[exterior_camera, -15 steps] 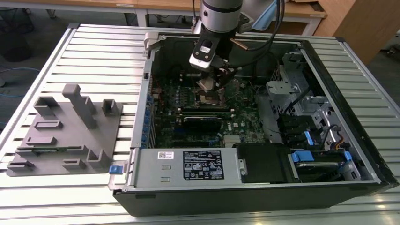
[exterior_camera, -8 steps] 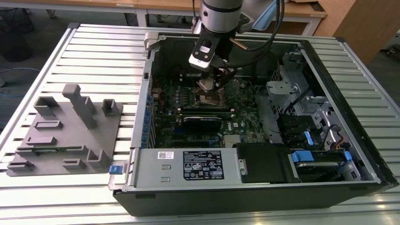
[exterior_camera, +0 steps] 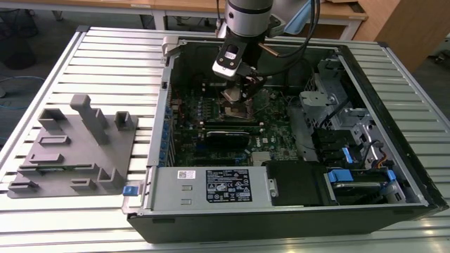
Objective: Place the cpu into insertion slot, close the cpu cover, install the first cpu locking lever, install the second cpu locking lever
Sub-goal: 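Place the cpu into insertion slot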
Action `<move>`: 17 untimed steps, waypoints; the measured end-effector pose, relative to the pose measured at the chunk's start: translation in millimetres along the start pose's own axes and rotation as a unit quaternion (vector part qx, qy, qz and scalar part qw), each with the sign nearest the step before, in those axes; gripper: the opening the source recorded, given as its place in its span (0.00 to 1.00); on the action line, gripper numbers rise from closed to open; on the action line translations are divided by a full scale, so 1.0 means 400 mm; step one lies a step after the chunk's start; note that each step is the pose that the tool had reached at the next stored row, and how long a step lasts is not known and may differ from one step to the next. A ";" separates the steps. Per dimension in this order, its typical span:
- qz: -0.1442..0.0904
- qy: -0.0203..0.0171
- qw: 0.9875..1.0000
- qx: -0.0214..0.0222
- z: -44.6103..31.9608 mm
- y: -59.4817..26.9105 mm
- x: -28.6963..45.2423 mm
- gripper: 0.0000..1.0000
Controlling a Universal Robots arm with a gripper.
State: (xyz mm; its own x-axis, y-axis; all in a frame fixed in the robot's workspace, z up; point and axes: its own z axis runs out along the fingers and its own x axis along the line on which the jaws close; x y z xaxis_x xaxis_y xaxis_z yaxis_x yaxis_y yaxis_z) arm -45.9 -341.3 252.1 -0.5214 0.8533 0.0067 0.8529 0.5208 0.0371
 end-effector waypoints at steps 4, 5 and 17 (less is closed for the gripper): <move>0.002 0.000 1.000 0.000 0.000 0.000 0.000 0.54; 0.002 0.000 1.000 0.000 0.000 0.000 0.000 0.54; 0.008 0.000 1.000 0.000 0.000 0.000 0.000 0.54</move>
State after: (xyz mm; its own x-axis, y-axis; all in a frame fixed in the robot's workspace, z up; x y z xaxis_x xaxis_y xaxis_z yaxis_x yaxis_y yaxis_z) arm -45.9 -341.3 252.1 -0.5084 0.8611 0.0067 0.8606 0.5079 0.0371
